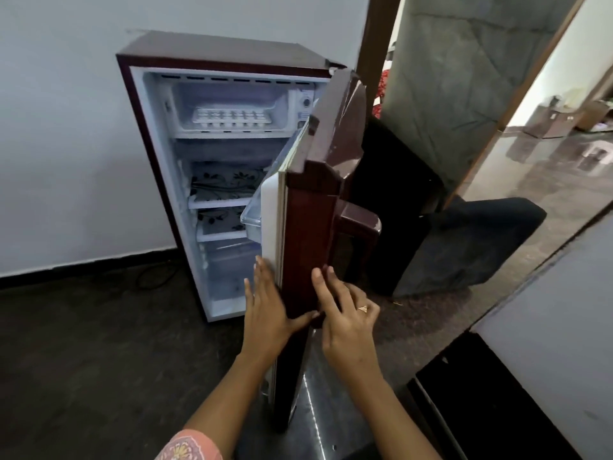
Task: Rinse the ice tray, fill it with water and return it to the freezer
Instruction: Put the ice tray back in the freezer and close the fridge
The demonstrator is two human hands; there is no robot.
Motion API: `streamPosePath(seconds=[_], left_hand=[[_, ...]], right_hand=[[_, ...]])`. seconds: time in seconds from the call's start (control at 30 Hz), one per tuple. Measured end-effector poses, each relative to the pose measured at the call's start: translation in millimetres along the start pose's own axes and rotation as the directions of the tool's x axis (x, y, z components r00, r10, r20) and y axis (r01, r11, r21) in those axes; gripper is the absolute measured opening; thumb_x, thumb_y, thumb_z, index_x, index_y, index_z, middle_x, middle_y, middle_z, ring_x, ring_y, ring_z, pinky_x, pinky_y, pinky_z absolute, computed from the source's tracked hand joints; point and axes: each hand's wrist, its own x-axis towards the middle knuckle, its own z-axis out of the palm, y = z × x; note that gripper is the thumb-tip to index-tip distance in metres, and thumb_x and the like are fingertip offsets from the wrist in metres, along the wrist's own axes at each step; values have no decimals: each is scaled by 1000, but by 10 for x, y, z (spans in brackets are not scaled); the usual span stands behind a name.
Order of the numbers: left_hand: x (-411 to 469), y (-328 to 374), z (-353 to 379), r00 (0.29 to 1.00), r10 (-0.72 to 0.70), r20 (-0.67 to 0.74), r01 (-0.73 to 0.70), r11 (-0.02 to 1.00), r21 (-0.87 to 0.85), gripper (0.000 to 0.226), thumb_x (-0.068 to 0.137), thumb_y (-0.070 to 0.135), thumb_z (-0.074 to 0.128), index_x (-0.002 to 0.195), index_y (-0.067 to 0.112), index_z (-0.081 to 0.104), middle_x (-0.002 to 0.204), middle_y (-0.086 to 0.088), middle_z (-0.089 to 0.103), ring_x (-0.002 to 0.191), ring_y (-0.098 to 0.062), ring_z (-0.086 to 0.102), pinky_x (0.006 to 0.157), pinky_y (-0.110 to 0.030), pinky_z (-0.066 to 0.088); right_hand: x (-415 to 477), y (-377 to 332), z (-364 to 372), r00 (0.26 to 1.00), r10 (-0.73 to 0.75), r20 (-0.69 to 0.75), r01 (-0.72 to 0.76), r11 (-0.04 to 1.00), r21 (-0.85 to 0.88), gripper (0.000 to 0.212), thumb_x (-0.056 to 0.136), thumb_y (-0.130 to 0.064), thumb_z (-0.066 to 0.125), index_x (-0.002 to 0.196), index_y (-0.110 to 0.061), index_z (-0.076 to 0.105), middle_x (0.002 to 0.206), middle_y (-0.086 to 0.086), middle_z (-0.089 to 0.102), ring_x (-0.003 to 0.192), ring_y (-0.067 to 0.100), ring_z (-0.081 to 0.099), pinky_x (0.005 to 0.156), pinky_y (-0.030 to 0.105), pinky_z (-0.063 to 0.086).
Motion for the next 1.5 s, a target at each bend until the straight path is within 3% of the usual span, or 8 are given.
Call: streamPosePath(seconds=[0.13, 0.43, 0.57, 0.73, 0.9, 1.1, 1.27, 1.5], left_hand=[[24, -180, -169, 996, -42, -75, 38, 998, -56, 123, 70, 38, 77, 146, 11, -16, 154, 3, -14, 140, -13, -10, 119, -40, 7], [343, -726, -560, 976, -163, -147, 152, 985, -84, 105, 85, 27, 65, 144, 14, -21, 157, 0, -12, 144, -27, -4, 114, -41, 17], [609, -984, -751, 965, -168, -200, 146, 982, -117, 92, 91, 16, 55, 141, 14, -22, 157, -9, -7, 143, -26, 14, 108, -31, 29], [1062, -1394, -984, 963, -227, -146, 199, 962, -184, 100, 86, 11, 58, 144, 17, -24, 157, -11, 2, 142, -25, 21, 110, -31, 31], [1346, -1708, -1150, 983, -184, -31, 172, 958, -231, 124, 65, 35, 66, 133, 42, -38, 156, -3, -11, 144, -29, 12, 106, -48, 38], [1724, -1824, -1284, 973, -219, -75, 190, 941, -279, 134, 54, 58, 76, 142, 36, -22, 155, -3, -2, 143, -25, 14, 107, -49, 37], [2070, -1922, -1370, 965, -243, -101, 211, 945, -251, 123, 66, 30, 80, 145, 22, -14, 152, -10, 4, 142, -25, 16, 112, -46, 31], [2484, -2060, -1442, 950, -304, -74, 266, 909, -321, 122, 74, 18, 74, 143, 15, -26, 155, -4, -15, 144, -23, -1, 116, -38, 18]], right_hand=[[220, -93, 9, 985, -92, -143, 71, 987, -146, 62, 79, -14, 44, 138, -31, 35, 147, -3, 27, 117, 20, 34, 92, 32, 23], [836, -376, 517, 977, -208, -44, 206, 880, 427, 79, 92, -13, 48, 146, -35, -6, 156, -8, -7, 141, 12, 22, 108, 28, 35], [1053, -617, 839, 986, -114, 119, 37, 857, 513, 91, 92, -19, 54, 139, -48, -18, 148, 3, 31, 128, 20, 45, 103, 35, 43], [1420, -909, 1216, 962, -83, 259, -71, 843, 533, 87, 91, -24, 56, 134, -56, -13, 137, 4, 46, 127, 5, 39, 94, -3, 24], [1759, -1156, 1469, 955, -111, 276, -77, 802, 592, 88, 91, -20, 56, 130, -62, -11, 133, -4, 47, 122, 9, 48, 102, 27, 41], [2105, -1332, 1786, 943, -98, 318, -112, 807, 581, 83, 91, -26, 55, 130, -61, -10, 133, 8, 52, 121, 18, 52, 96, 31, 48], [2423, -1457, 2015, 926, -107, 363, -126, 817, 562, 72, 92, -19, 55, 142, -31, 6, 128, 7, 57, 111, 14, 59, 87, 7, 43], [2788, -1618, 2314, 915, -36, 401, -198, 827, 526, 66, 92, -22, 54, 145, -22, 14, 122, 12, 60, 105, 18, 63, 87, 32, 54]])
